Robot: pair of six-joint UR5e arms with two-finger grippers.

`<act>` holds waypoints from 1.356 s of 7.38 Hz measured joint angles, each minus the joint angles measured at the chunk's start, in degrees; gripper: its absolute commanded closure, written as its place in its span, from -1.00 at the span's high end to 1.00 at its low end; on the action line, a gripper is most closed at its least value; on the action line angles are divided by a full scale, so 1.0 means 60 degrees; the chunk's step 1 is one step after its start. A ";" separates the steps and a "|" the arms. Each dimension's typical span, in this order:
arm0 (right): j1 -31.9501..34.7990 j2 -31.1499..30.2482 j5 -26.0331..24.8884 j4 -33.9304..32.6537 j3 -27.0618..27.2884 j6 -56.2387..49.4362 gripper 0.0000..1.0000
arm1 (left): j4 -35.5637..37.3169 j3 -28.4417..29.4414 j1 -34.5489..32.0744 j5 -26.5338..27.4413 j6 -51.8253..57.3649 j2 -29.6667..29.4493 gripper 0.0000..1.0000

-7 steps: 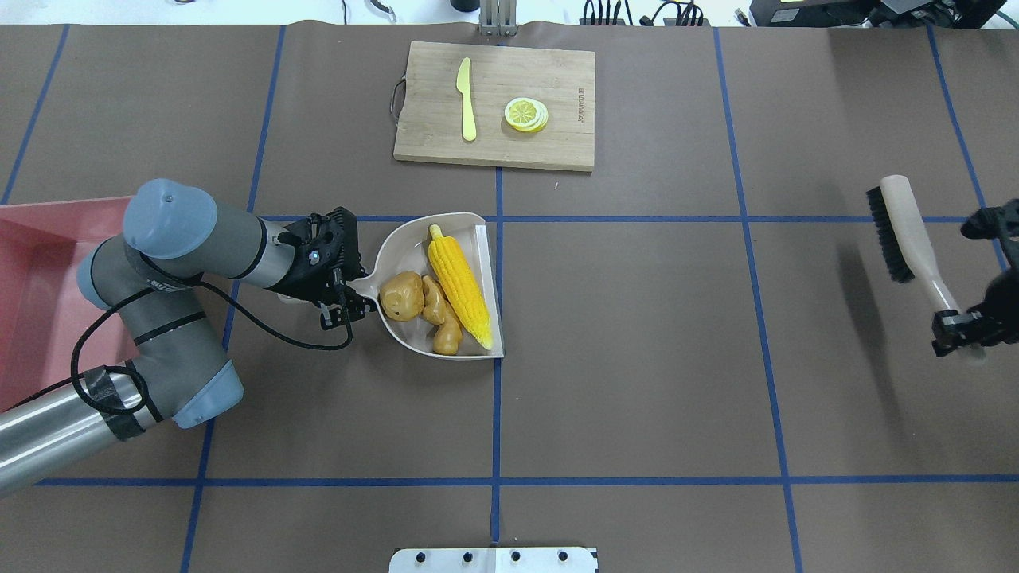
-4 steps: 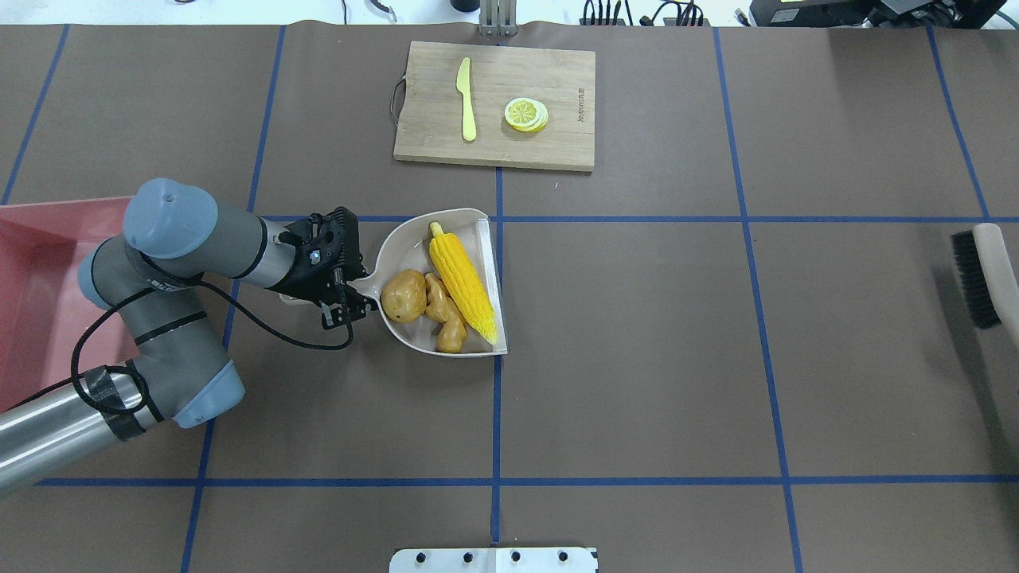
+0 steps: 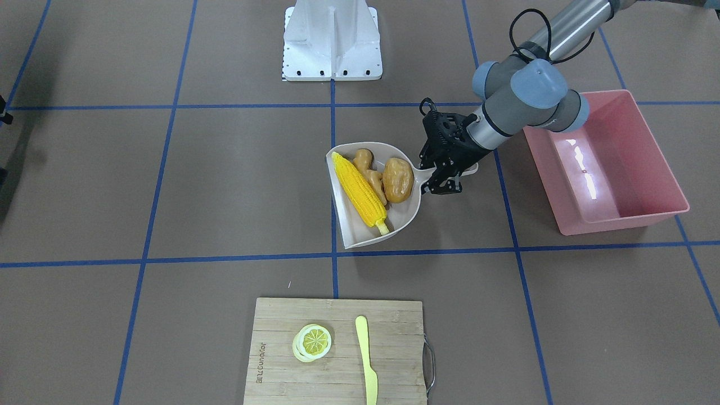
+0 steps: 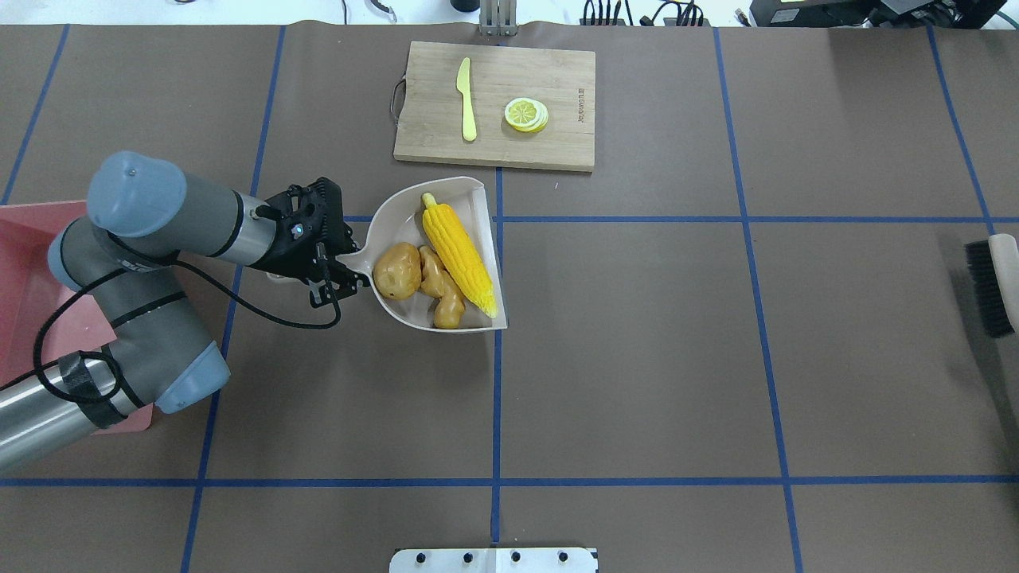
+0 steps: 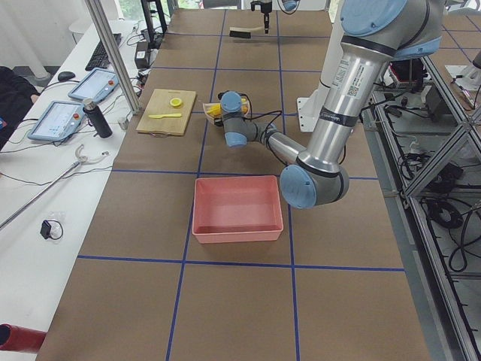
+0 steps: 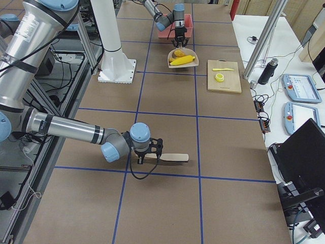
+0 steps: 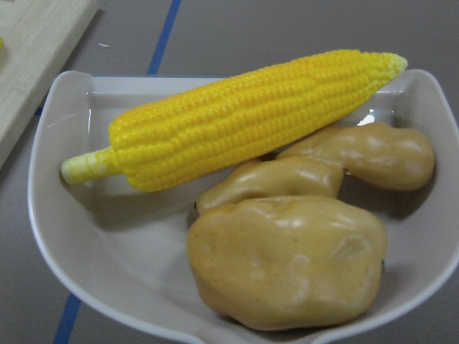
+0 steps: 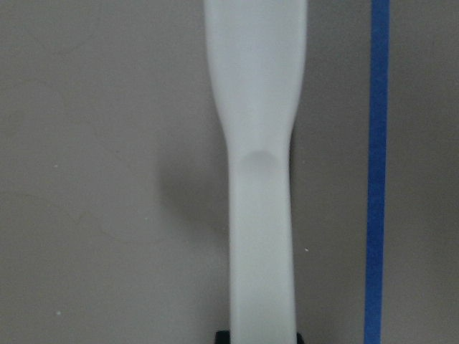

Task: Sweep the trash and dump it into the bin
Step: 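Lift the loaded dustpan with the left gripper over the pink bin, then tilt the dustpan with the left gripper to dump produce into the bin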

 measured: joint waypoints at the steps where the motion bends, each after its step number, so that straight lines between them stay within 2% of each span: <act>1: -0.0055 0.0066 0.0016 -0.0068 -0.0037 0.0007 -1.00 | 0.0291 -0.0433 -0.0328 -0.0037 0.0031 0.0226 -1.00; 4: -0.0295 0.0226 -0.0007 -0.0396 -0.0101 0.0021 -1.00 | 0.0817 -0.2407 -0.1469 -0.0062 0.0028 0.1981 -1.00; 5: -0.0342 0.0246 -0.0013 -0.0429 -0.0108 0.0024 -0.94 | 0.0818 -0.2932 -0.1874 -0.0070 -0.0007 0.2698 -1.00; 6: -0.0361 0.0249 -0.0015 -0.0446 -0.0116 0.0025 -0.07 | 0.0772 -0.3404 -0.2338 -0.0092 -0.0024 0.3509 -1.00; 7: -0.0365 0.0249 -0.0003 -0.0453 -0.0122 0.0026 0.99 | 0.0558 -0.3759 -0.2864 -0.0144 -0.0015 0.4399 -1.00; 10: -0.0167 0.0266 0.0163 -0.0454 -0.0058 0.0011 1.00 | -0.1282 -0.3895 -0.4251 -0.0602 0.0206 0.7230 -1.00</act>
